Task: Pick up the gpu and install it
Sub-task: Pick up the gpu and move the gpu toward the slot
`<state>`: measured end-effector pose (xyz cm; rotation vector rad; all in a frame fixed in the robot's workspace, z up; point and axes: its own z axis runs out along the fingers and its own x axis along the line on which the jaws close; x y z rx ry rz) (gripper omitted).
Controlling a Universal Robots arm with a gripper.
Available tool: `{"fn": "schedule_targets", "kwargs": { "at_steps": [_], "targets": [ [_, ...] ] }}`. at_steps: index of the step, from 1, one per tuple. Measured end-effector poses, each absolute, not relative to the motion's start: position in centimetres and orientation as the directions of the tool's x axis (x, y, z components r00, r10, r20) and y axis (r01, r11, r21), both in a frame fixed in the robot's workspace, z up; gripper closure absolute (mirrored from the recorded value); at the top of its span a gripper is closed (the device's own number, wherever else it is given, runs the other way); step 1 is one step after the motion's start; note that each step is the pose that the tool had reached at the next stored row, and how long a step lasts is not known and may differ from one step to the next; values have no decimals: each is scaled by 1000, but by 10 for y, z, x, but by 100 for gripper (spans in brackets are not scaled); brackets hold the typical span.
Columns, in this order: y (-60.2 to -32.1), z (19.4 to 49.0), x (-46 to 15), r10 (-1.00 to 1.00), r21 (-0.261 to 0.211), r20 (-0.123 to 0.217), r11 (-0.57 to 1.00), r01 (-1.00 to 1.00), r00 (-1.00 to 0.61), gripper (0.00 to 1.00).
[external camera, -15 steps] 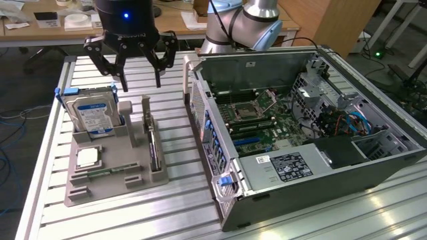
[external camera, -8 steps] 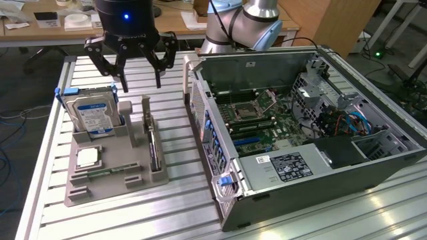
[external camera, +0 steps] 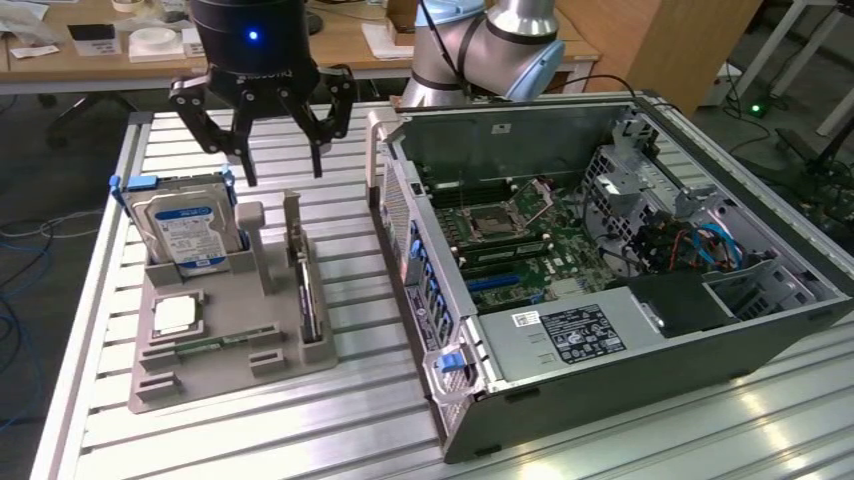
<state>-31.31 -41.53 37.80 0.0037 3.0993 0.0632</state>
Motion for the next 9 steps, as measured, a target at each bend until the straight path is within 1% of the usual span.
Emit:
{"fn": "schedule_targets", "kwargs": {
  "at_steps": [9],
  "targets": [
    [-416,375,-313,3,41,-45,999,1,-999,35]
  ]
}}
